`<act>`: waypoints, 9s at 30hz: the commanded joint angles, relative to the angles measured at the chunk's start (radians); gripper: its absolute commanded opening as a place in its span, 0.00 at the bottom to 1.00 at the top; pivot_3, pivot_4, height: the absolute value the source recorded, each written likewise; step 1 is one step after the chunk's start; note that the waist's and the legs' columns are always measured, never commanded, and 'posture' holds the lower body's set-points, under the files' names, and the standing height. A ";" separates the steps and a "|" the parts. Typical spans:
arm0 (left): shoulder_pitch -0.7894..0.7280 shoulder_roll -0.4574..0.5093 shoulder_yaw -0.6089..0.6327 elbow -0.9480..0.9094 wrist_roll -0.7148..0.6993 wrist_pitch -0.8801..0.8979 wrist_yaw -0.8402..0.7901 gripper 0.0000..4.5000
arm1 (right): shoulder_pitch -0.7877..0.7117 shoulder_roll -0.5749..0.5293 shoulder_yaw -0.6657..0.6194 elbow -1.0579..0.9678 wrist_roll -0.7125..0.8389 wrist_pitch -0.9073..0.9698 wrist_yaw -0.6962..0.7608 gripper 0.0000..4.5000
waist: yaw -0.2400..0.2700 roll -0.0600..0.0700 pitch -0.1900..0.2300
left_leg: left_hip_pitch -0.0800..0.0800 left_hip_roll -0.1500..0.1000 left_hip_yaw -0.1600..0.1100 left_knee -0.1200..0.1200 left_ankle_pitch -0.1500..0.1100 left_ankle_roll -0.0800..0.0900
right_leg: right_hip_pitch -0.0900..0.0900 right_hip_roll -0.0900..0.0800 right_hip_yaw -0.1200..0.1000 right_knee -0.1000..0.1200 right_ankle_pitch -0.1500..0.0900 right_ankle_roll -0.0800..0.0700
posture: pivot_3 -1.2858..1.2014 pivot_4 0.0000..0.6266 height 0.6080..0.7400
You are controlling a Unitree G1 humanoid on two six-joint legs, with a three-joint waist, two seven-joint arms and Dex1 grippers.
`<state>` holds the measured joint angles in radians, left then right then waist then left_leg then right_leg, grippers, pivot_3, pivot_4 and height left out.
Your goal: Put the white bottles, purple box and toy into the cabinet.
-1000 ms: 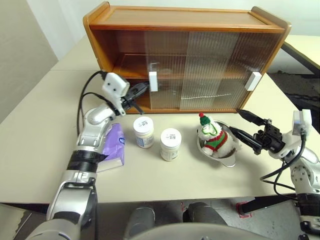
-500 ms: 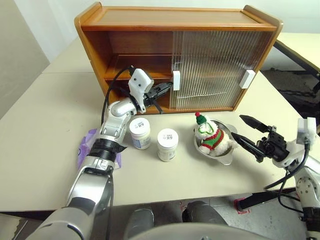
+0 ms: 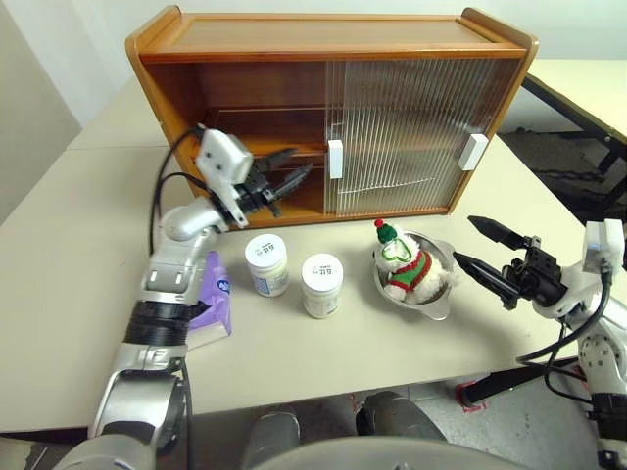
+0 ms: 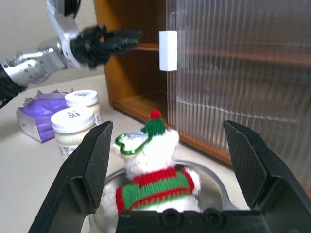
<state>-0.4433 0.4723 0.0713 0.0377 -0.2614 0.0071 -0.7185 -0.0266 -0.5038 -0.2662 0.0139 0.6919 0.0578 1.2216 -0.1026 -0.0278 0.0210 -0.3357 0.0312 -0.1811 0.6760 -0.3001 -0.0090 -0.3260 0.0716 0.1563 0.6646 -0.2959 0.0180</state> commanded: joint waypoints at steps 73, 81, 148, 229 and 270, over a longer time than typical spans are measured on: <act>0.029 0.079 0.565 -0.216 -0.959 1.065 0.506 0.00 | -0.095 0.016 0.041 0.072 -0.025 -0.005 0.053 1.00 | 0.066 0.006 -0.014 | 0.017 0.007 0.009 -0.013 0.005 -0.016 | -0.005 0.003 0.002 0.014 0.001 -0.020 | 0.47 0.00 1.00; -0.137 -0.109 0.420 -0.172 -0.809 0.879 0.670 0.00 | -0.090 0.033 0.031 0.011 0.015 -0.010 0.048 1.00 | 0.058 -0.001 -0.010 | 0.017 0.007 0.013 -0.012 0.004 -0.014 | -0.003 0.003 0.005 0.012 -0.002 -0.011 | 0.46 0.00 1.00; -0.139 -0.027 0.010 0.059 -0.115 0.374 0.246 0.01 | -0.023 0.050 0.046 0.038 -0.020 -0.055 0.029 1.00 | 0.036 -0.008 -0.006 | 0.016 0.003 0.024 0.001 -0.013 0.003 | 0.003 0.002 0.024 0.002 -0.005 -0.002 | 0.46 0.00 1.00; 0.317 0.084 0.049 0.195 -0.062 0.033 -0.197 0.70 | -0.026 0.019 0.057 -0.022 -0.034 0.005 0.000 1.00 | -0.009 0.012 -0.026 | -0.002 0.009 0.025 0.001 -0.016 -0.001 | -0.023 0.002 0.022 0.006 -0.004 -0.010 | 0.45 0.00 1.00; -0.236 -0.156 -0.014 0.788 0.203 0.071 0.393 0.70 | -0.040 0.004 0.047 0.124 -0.046 -0.092 0.106 1.00 | -0.006 0.004 -0.021 | 0.006 0.004 0.026 0.003 -0.007 0.004 | -0.007 0.002 0.025 0.001 0.002 0.006 | 0.44 0.00 1.00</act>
<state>-0.6407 0.3142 0.0256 0.7935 -0.0495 0.0931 -0.3515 -0.0553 -0.4862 -0.2151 0.1295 0.6551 -0.0268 1.3199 -0.1088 -0.0240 0.0002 -0.3301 0.0350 -0.1553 0.6788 -0.3065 -0.0041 -0.3332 0.0738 0.1817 0.6656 -0.2946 0.0267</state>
